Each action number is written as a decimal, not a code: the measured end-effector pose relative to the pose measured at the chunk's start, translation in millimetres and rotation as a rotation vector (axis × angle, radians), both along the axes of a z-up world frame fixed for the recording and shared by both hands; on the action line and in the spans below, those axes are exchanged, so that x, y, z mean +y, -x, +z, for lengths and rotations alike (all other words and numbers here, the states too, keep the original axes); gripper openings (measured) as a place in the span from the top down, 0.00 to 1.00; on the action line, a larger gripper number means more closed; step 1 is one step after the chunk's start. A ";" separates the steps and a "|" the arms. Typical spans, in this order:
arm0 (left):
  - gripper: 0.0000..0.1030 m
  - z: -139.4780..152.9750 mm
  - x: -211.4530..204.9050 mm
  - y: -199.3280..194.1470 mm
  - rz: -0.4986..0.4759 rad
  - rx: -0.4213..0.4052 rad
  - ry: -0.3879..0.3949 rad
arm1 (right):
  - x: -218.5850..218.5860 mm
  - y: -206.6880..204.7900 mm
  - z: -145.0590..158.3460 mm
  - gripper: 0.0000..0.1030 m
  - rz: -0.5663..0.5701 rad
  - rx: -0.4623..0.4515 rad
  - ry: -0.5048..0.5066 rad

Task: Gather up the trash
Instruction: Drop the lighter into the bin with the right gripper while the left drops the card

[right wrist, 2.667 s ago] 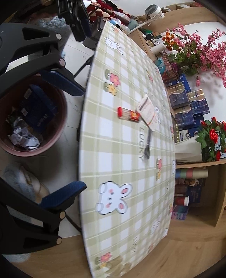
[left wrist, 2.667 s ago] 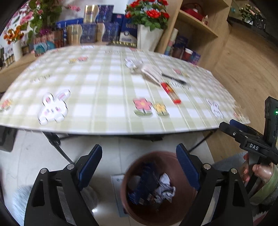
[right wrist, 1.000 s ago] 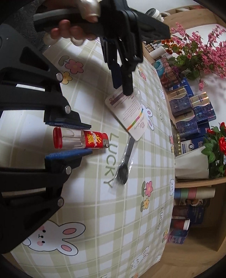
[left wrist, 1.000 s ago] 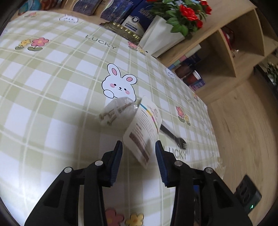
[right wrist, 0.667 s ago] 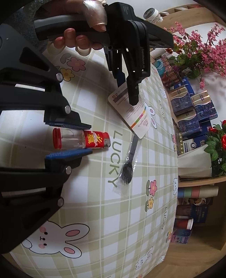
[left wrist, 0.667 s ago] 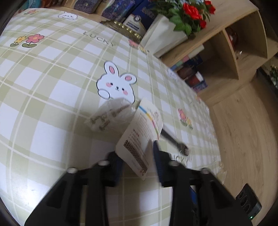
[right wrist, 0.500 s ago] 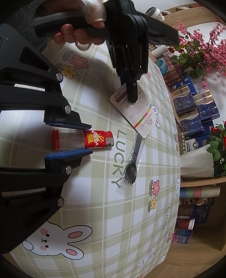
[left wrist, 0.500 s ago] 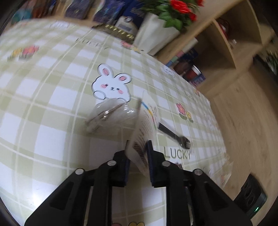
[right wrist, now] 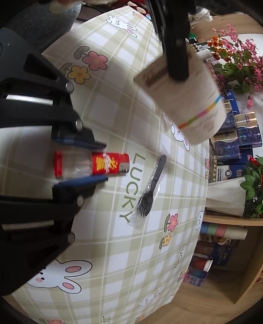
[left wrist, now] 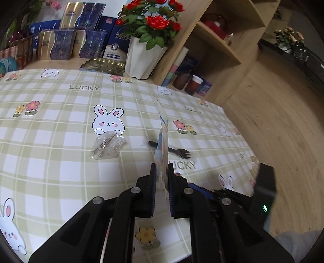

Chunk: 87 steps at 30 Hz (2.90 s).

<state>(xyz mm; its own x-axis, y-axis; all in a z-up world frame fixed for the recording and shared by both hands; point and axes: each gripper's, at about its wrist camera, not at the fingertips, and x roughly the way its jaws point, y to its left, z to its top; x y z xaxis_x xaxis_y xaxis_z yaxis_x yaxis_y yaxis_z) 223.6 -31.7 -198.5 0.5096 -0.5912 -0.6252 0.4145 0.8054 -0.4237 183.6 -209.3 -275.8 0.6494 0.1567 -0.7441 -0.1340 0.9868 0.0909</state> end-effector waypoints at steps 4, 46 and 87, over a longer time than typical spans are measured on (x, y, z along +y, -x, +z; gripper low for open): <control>0.90 10.4 14.4 24.8 -0.066 -0.019 -0.008 | -20.4 14.8 6.6 0.75 -0.007 0.010 -0.213; 0.26 -42.5 -6.5 188.4 -0.270 0.127 -0.306 | -51.9 169.1 57.8 0.75 -0.017 -0.078 -0.259; 0.08 -32.8 61.7 173.6 0.164 0.045 -0.340 | 26.7 166.9 -13.6 0.08 0.145 0.214 -0.008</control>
